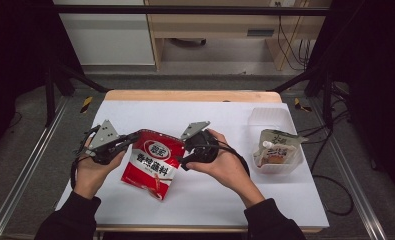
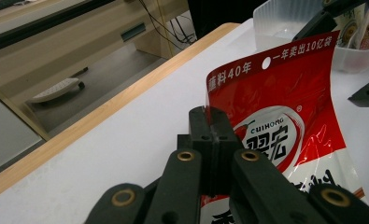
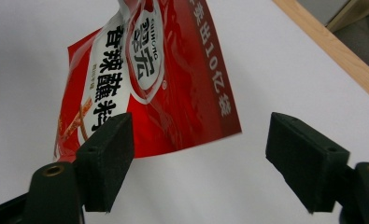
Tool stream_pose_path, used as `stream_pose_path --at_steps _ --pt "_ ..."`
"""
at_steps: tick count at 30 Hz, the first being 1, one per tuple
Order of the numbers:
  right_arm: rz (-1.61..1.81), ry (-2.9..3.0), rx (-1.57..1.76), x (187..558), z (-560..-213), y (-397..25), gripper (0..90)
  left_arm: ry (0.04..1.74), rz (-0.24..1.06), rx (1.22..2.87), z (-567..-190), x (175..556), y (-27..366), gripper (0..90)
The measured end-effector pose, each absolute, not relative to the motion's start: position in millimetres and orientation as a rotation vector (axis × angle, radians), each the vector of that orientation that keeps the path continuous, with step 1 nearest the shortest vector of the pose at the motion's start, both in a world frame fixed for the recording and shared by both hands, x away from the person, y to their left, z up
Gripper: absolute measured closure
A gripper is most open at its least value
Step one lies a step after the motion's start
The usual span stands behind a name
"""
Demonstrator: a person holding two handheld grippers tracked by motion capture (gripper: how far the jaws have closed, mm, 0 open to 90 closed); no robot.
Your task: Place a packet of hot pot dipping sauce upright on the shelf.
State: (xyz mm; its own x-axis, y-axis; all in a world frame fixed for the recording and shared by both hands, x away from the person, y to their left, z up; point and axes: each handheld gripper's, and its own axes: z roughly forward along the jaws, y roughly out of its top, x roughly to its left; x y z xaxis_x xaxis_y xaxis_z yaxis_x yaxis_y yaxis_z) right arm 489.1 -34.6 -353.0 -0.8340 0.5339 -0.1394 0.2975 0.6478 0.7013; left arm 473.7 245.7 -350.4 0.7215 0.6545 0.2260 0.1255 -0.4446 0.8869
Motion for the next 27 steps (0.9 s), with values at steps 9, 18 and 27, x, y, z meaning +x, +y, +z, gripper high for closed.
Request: stream_pose_path --at_steps 9,18,27 --pt "0.988 2.627 0.611 499.9 -350.6 -15.8 38.8 0.594 0.688 1.967 -350.9 473.2 245.7 90.0" --pt "0.983 2.690 0.581 509.1 -347.4 -7.1 54.3 0.593 0.685 1.964 -350.6 473.0 247.7 90.0" --pt "0.984 2.750 0.576 512.9 -348.7 -7.1 67.8 0.599 0.680 1.955 -352.1 472.7 249.0 90.0"
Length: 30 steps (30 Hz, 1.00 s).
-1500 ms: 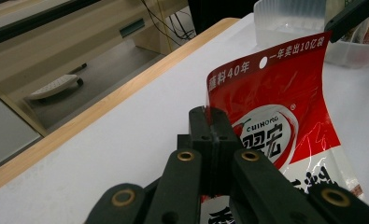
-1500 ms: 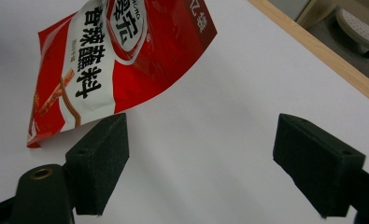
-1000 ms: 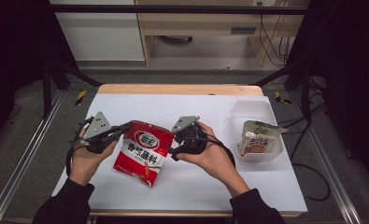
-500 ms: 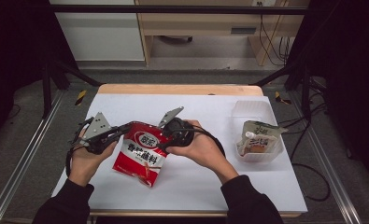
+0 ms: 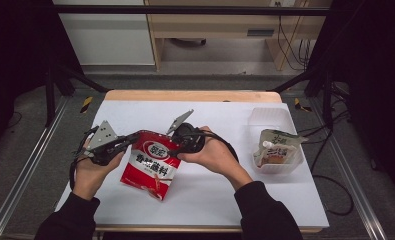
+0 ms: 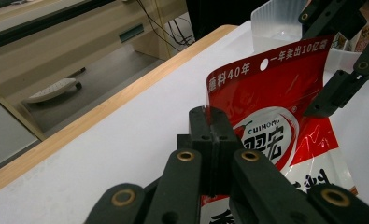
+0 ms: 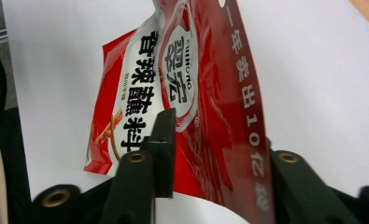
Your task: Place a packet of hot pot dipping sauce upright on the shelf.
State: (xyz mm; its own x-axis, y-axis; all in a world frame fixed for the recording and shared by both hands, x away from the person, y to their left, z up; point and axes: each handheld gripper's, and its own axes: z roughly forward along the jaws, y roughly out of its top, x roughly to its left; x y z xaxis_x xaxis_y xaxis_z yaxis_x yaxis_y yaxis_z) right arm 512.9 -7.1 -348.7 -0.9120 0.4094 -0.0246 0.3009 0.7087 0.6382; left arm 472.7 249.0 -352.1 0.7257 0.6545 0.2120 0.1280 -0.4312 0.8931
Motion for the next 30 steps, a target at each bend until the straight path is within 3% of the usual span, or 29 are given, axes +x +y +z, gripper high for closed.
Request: stream_pose_path --at_steps 17,30 --pt "0.946 2.741 0.524 510.9 -350.0 -4.7 87.4 0.600 0.660 1.949 -352.5 472.7 250.0 90.0" --pt "0.918 2.747 0.493 510.2 -350.5 -2.0 90.0 0.601 0.631 1.959 -356.9 474.3 254.2 90.0"
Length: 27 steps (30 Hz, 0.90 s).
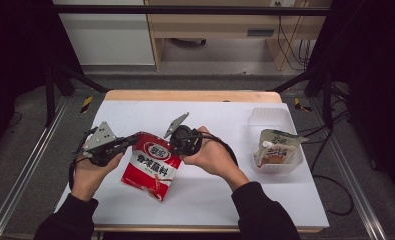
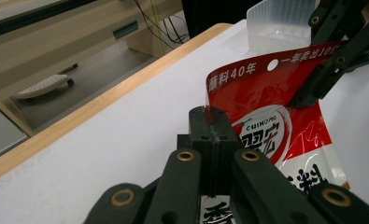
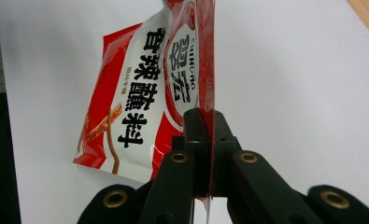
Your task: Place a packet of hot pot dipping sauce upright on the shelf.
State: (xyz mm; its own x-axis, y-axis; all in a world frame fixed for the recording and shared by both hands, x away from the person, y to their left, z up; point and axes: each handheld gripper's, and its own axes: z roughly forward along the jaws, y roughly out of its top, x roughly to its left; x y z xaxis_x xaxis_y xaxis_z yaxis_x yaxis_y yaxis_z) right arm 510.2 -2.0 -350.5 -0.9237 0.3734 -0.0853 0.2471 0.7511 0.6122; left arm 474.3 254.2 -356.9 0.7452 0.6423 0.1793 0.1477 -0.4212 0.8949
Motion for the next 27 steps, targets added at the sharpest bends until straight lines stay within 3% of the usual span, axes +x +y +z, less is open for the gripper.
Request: stream_pose_path --at_steps 1,14,22,27 --pt "0.917 2.746 0.494 510.2 -350.3 -2.0 90.0 0.607 0.640 1.962 -357.3 474.7 254.4 89.9" --pt "0.938 2.735 0.525 517.5 -350.6 -3.2 90.0 0.751 0.634 1.979 -388.9 479.4 271.6 32.5" --pt "0.951 2.728 0.537 519.3 -343.9 -3.8 90.0 0.854 0.586 2.016 -425.6 475.4 288.1 15.4" --pt "0.982 2.714 0.538 518.5 -333.8 -9.6 90.0 0.906 0.582 2.022 -436.0 472.7 292.7 10.6"
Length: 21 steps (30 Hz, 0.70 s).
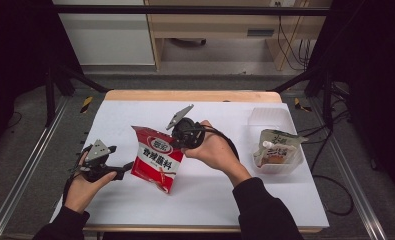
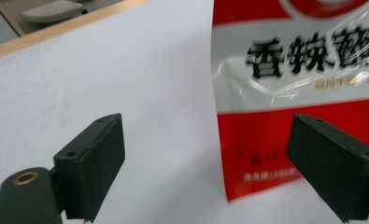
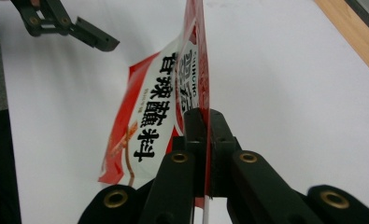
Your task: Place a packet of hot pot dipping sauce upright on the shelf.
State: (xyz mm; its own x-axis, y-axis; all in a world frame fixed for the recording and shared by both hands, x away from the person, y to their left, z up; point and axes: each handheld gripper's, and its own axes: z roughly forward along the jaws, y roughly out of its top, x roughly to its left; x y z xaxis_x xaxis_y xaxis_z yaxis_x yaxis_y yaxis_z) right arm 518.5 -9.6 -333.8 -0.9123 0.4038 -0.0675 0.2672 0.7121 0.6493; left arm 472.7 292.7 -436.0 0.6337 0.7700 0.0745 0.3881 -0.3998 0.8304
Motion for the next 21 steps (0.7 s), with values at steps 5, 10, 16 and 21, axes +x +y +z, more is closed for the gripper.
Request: stream_pose_path --at_steps 5,10,16,21 --pt "0.994 2.711 0.506 512.1 -318.0 -12.0 90.0 0.929 0.591 1.998 -436.6 470.6 298.5 9.7" --pt "0.971 2.705 0.449 504.0 -304.3 -11.6 90.0 0.957 0.587 1.993 -439.6 472.3 302.2 9.2" --pt "0.929 2.693 0.436 504.2 -296.3 -18.4 90.0 0.962 0.597 2.013 -442.4 473.3 301.5 9.2" --pt "0.901 2.691 0.425 506.4 -292.6 -25.9 90.0 0.964 0.595 2.015 -443.1 473.6 301.4 9.1"
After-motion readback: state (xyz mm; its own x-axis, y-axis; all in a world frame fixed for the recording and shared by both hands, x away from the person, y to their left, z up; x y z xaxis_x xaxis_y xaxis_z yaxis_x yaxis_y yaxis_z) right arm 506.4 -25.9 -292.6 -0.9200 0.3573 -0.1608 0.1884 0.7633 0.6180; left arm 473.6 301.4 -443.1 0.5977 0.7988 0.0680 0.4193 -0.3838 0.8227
